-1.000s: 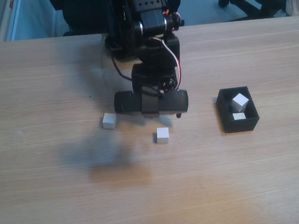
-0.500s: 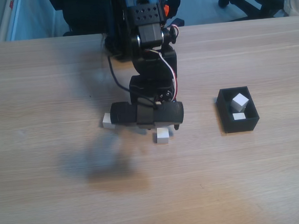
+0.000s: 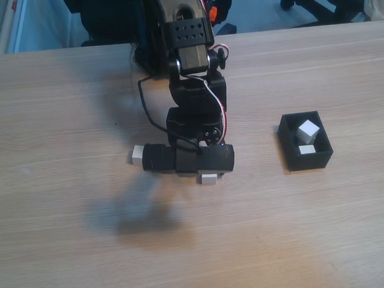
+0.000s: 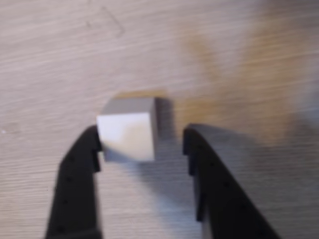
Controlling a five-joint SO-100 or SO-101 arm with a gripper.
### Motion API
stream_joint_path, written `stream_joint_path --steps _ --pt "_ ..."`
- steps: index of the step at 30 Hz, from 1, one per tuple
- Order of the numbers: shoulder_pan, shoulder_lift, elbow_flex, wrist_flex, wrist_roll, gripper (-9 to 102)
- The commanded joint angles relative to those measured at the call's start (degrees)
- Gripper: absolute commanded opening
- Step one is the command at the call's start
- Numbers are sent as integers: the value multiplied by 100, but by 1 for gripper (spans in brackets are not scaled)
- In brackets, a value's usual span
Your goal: Pick blocks and place them in the box.
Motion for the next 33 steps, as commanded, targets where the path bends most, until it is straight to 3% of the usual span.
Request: stream_joint_path --steps 1,13,23,33 --pt "-26 -18 -272 -88 149 7" --pt "-308 888 -35 123 97 0" --pt "-1819 2188 -387 1028 387 0" --pt "-2900 1582 -1529 1433 976 0"
